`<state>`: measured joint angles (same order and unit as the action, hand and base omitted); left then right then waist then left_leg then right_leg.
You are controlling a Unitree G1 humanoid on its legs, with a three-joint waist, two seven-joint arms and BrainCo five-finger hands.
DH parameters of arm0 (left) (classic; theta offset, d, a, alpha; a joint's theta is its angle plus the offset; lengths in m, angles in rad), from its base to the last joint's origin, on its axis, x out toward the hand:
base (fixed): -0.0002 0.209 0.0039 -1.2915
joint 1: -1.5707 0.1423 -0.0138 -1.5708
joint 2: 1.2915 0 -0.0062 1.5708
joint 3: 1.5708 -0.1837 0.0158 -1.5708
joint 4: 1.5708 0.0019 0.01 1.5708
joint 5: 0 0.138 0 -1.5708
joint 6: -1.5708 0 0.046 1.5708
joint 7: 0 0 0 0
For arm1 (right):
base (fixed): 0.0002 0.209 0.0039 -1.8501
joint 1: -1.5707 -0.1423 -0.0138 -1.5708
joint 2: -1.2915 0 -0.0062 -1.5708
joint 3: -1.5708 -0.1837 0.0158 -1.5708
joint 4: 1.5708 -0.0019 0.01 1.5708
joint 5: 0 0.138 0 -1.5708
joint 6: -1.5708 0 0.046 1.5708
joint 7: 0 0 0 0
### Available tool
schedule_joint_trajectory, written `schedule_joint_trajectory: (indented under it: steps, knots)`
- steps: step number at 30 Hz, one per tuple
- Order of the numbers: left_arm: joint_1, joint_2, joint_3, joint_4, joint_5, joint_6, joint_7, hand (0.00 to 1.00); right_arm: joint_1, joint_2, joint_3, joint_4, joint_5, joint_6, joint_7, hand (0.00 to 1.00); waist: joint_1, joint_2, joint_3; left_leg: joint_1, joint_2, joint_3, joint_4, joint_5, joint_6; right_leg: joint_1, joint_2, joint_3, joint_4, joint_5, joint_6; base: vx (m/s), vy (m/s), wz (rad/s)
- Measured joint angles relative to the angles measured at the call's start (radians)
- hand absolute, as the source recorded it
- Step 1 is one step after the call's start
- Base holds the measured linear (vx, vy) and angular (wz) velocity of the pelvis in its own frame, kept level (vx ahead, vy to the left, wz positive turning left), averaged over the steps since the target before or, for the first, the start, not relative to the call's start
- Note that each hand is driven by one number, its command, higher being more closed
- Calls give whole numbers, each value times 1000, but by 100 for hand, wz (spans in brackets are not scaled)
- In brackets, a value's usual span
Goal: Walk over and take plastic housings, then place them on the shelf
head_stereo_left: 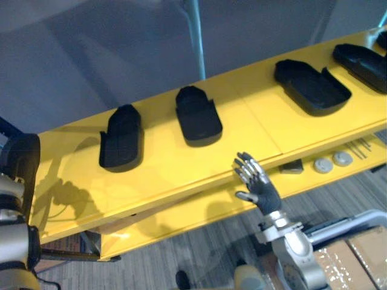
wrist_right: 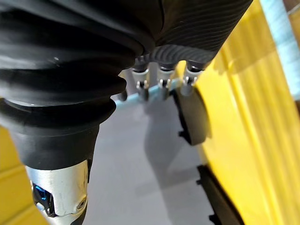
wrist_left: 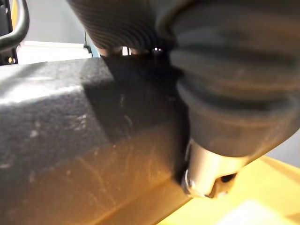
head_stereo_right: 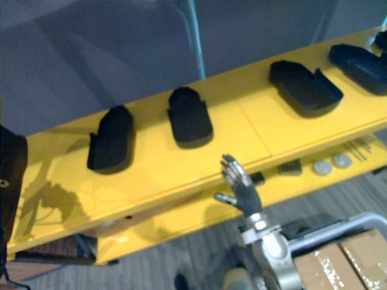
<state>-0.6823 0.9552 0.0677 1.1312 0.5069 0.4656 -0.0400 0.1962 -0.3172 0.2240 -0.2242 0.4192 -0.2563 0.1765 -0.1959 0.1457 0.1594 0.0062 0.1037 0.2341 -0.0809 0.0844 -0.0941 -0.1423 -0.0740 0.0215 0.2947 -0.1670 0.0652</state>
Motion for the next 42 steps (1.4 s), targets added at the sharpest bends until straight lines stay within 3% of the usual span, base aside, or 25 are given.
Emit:
schedule_joint_trajectory:
  steps: [7,8,12,23,27,30,31,33,36,38,40,41,42]
  knots:
    - [61,-54,41,-19,-39,40,22,100,9,-23,-16,-43,28,20,27,0,-14,11,41,-8,-18,27,0,0,1,-53,-14,29,67,-26,5,-12,4,-8]
    - [79,-66,43,-35,-41,45,33,0,13,-25,-26,-74,39,27,35,0,-15,11,55,-15,-20,32,0,0,1,-69,-15,37,78,-29,5,-29,-1,-13]
    - [98,-69,49,-81,-81,67,74,0,20,-33,-46,-95,39,27,44,0,-21,14,64,-33,-25,43,0,0,1,-102,-22,45,104,-36,6,-1,-2,-5]
    - [138,-186,118,-139,-119,68,127,0,21,-48,-48,-157,39,27,73,0,-33,8,95,-43,-40,82,26,0,1,-136,-45,62,169,-73,10,8,-8,-1]
    - [173,-186,125,-190,-120,69,200,0,25,-64,-48,-162,39,27,84,0,-33,12,98,-43,-41,81,24,-1,1,-136,-47,60,169,-75,10,-2,3,1]
    - [196,-187,155,-263,-155,65,290,0,41,-47,-45,-169,39,27,82,0,-32,9,101,-43,-44,77,20,-2,4,-135,-49,55,168,-73,13,-6,20,6]
    - [235,-186,179,-360,-153,58,343,0,64,-36,-47,-193,38,27,81,0,-29,7,102,-45,-45,72,18,-3,5,-132,-49,49,165,-72,15,7,29,16]
    - [278,-178,205,-473,-157,23,432,0,120,-8,-68,-231,38,26,81,0,-27,8,102,-45,-44,46,17,-3,5,-109,-46,27,146,-67,18,23,22,29]
    - [320,-125,250,-594,-231,-76,581,0,192,23,-109,-245,39,21,80,0,-1,7,102,-43,-40,20,13,-3,5,-73,-43,-1,99,-51,20,30,25,22]
    - [337,-93,305,-652,-300,-164,666,0,213,40,-139,-244,40,9,74,0,21,8,101,-42,-42,12,8,-3,7,-57,-44,-6,69,-39,26,34,52,12]
    - [350,-57,364,-702,-368,-300,747,0,221,65,-163,-239,39,-28,63,0,29,4,98,-38,-45,-16,4,-2,10,-21,-49,-28,29,-26,32,40,47,24]
    - [350,-50,364,-701,-384,-336,758,0,218,74,-163,-239,38,-38,63,0,34,1,97,-34,-45,-16,4,-3,11,-14,-49,-30,21,-25,31,44,32,13]
    - [340,-52,355,-690,-405,-412,787,0,195,84,-157,-229,38,-61,63,0,44,-2,95,-22,-44,-20,3,-5,13,3,-49,-34,5,-22,31,41,10,14]
